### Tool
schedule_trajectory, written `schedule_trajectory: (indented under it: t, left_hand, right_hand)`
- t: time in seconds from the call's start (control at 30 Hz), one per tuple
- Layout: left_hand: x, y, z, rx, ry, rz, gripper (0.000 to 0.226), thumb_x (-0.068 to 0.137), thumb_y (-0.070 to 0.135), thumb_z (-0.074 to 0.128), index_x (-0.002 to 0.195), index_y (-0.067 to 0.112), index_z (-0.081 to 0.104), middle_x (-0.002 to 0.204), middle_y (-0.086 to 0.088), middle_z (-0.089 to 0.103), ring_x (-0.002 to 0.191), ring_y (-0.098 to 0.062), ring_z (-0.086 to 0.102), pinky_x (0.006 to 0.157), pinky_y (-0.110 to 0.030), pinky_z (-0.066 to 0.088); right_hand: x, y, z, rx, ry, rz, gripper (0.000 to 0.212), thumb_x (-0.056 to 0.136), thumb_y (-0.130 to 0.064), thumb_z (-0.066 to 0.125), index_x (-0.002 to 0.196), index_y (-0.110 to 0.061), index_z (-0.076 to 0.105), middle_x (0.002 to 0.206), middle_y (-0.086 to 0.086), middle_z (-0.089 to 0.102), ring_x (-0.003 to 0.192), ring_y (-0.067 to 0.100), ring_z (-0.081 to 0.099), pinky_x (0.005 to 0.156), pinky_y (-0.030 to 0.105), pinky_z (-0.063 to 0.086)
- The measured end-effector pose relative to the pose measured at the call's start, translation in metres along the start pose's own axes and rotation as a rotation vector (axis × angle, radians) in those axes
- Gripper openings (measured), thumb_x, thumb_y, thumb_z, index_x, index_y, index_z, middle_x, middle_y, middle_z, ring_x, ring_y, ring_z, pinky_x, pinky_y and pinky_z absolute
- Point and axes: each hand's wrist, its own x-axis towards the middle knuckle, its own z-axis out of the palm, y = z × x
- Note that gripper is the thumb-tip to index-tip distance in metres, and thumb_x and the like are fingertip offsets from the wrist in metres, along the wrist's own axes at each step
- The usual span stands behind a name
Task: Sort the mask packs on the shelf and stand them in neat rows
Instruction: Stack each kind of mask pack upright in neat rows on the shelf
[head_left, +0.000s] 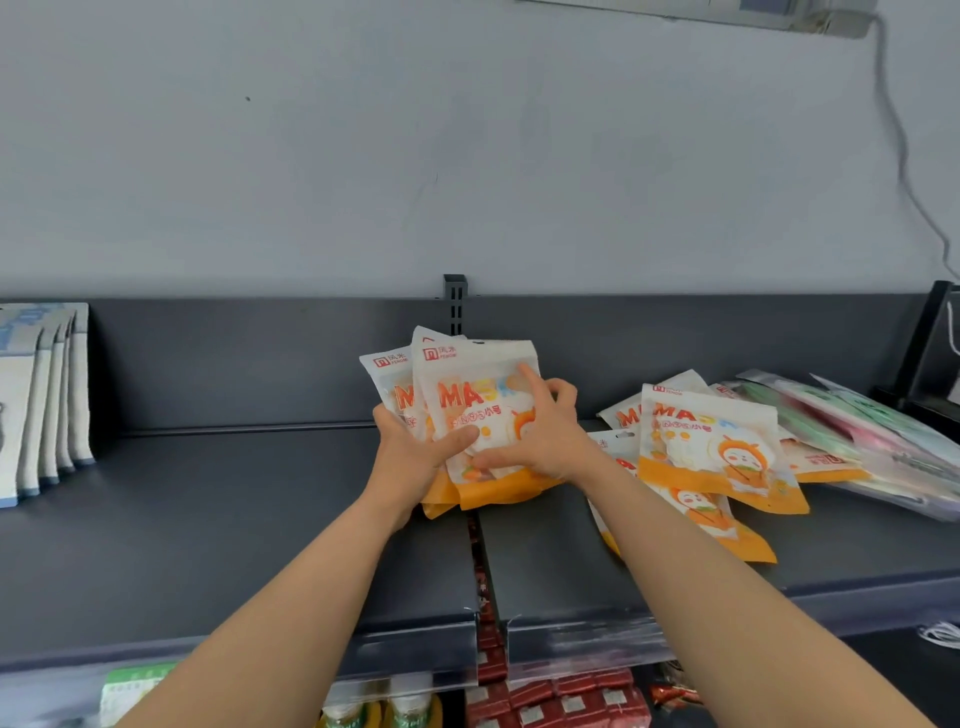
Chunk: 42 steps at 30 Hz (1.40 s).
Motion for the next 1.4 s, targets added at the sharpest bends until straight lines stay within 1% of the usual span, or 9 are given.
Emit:
schedule_trajectory:
  t: [0.23,0.43,0.5,0.6,0.73,0.9,1.03,1.23,1.4]
  left_hand:
    - [0.006,0.003,0.027,-0.004,-0.064,-0.086,0.082,0.071,0.011,0.085,0.124,0.022,0.024,0.116,0.004,0.058,0.103,-0.015,0.063,0.086,-0.041,0.057]
    - [0.014,-0.004,0.044,0.016,-0.042,-0.109,0.083,0.070,0.002,0.084,0.122,0.024,0.023,0.113,0.005,0.056,0.101,-0.013,0.060,0.082,-0.037,0.056]
    - [0.016,-0.007,0.047,-0.002,-0.048,-0.132,0.083,0.071,0.002,0.083,0.123,0.024,0.023,0.114,0.004,0.056,0.100,-0.013,0.061,0.084,-0.040,0.056]
    - [0.017,-0.010,0.056,-0.013,-0.061,-0.144,0.084,0.070,0.002,0.083,0.124,0.026,0.023,0.118,0.002,0.057,0.105,-0.018,0.061,0.089,-0.046,0.056]
    - [0.017,-0.013,0.065,-0.014,-0.058,-0.127,0.085,0.071,0.002,0.083,0.125,0.026,0.022,0.118,0.003,0.056,0.105,-0.016,0.060,0.086,-0.041,0.057]
    - [0.016,-0.016,0.067,-0.021,-0.034,-0.102,0.085,0.071,0.002,0.083,0.126,0.025,0.022,0.118,0.004,0.055,0.104,-0.014,0.060,0.077,-0.033,0.056]
    - [0.016,-0.017,0.068,-0.020,-0.020,-0.085,0.088,0.071,0.003,0.083,0.131,0.023,0.023,0.120,0.004,0.055,0.107,-0.015,0.059,0.078,-0.033,0.055]
    - [0.013,-0.019,0.071,-0.026,-0.030,-0.026,0.085,0.072,0.009,0.084,0.129,0.025,0.023,0.120,0.005,0.056,0.104,-0.010,0.061,0.079,-0.033,0.056]
    - [0.010,-0.021,0.070,-0.033,-0.031,0.007,0.088,0.071,0.023,0.086,0.132,0.025,0.022,0.124,0.005,0.057,0.109,-0.010,0.061,0.089,-0.037,0.055]
  right_hand:
    - [-0.016,0.021,-0.034,0.062,0.025,0.067,0.089,0.074,-0.039,0.080,0.148,-0.032,0.030,0.149,0.001,0.025,0.125,0.022,0.044,0.094,0.031,0.045]
    - [-0.021,0.051,-0.069,-0.140,0.265,0.127,0.077,0.084,-0.047,0.068,0.148,-0.026,0.031,0.154,0.008,0.028,0.138,0.025,0.035,0.110,0.042,0.037]
    - [-0.026,0.069,-0.090,-0.443,0.398,0.308,0.084,0.083,-0.058,0.062,0.150,-0.022,0.027,0.156,0.016,0.022,0.144,0.033,0.023,0.115,0.047,0.026]
    - [-0.038,0.088,-0.107,-0.542,0.283,0.592,0.110,0.072,-0.077,0.058,0.153,-0.023,0.008,0.160,0.022,0.002,0.148,0.039,-0.002,0.119,0.054,0.005]
    - [-0.041,0.102,-0.108,-0.494,0.245,0.691,0.123,0.061,-0.084,0.061,0.153,-0.030,0.001,0.159,0.024,-0.003,0.147,0.042,0.002,0.118,0.055,0.011]
    - [-0.038,0.101,-0.113,-0.438,0.381,0.566,0.088,0.077,-0.061,0.063,0.146,-0.020,0.027,0.144,0.014,0.041,0.130,0.035,0.040,0.107,0.049,0.033]
    - [-0.033,0.081,-0.107,-0.157,0.488,0.306,0.079,0.082,-0.049,0.063,0.147,-0.020,0.030,0.145,0.005,0.045,0.130,0.027,0.045,0.105,0.050,0.040]
    - [-0.033,0.055,-0.076,-0.191,0.288,0.068,0.077,0.077,-0.060,0.067,0.142,-0.029,0.039,0.149,-0.003,0.035,0.140,0.019,0.030,0.117,0.055,0.013]
    - [-0.028,0.050,-0.057,-0.258,0.116,0.056,0.049,0.100,-0.049,0.035,0.147,-0.035,0.034,0.160,0.000,0.017,0.148,0.019,0.009,0.118,0.053,-0.006]
